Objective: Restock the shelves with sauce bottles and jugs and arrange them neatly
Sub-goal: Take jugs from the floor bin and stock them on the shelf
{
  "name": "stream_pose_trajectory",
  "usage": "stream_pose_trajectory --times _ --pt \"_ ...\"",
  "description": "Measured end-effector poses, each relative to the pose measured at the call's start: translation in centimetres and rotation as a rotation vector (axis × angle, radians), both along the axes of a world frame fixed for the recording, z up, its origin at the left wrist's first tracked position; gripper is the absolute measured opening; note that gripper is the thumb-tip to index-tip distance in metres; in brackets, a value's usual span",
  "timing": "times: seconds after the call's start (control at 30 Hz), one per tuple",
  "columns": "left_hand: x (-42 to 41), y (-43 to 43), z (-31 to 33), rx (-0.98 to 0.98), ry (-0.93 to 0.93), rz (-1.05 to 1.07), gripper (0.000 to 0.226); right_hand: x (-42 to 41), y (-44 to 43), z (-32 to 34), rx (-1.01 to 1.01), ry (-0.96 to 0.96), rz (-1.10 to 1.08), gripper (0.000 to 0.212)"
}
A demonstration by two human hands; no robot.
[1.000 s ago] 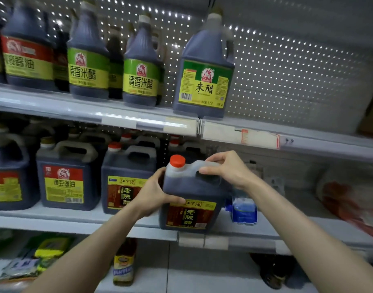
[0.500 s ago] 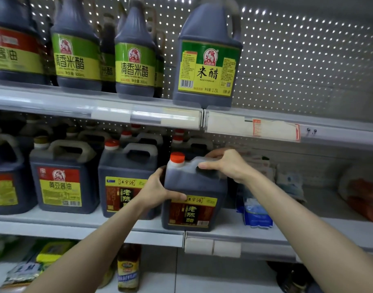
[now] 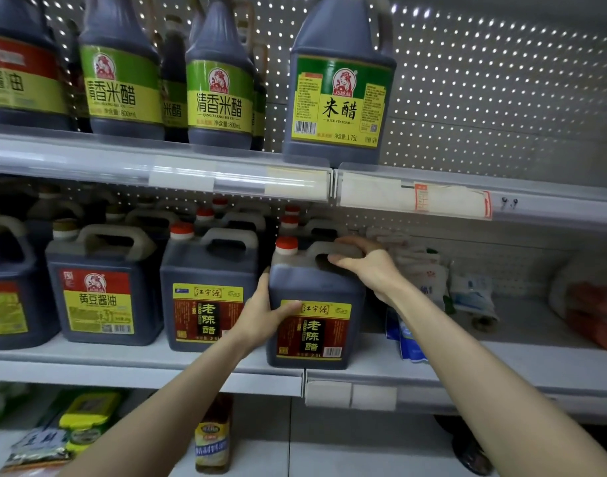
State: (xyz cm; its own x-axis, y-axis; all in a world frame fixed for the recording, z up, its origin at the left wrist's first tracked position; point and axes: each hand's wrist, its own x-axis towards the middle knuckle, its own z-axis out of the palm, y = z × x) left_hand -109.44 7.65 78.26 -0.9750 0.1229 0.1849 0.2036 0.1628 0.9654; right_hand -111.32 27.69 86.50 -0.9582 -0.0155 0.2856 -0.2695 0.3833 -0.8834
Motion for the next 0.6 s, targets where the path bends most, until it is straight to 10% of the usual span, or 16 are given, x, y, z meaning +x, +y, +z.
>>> stream_pose_trajectory --times 0.4,0.6 --pt "0.9 0.1 -2.5 0.021 -0.012 -0.034 0.066 3.2 -0.1 -8.1 -0.195 -0.170 -0.015 0.104" --pt "0.9 0.0 -3.6 0.014 0.022 -0.043 0.077 2.9 0.3 -9.4 -0.184 -0.180 0.021 0.069"
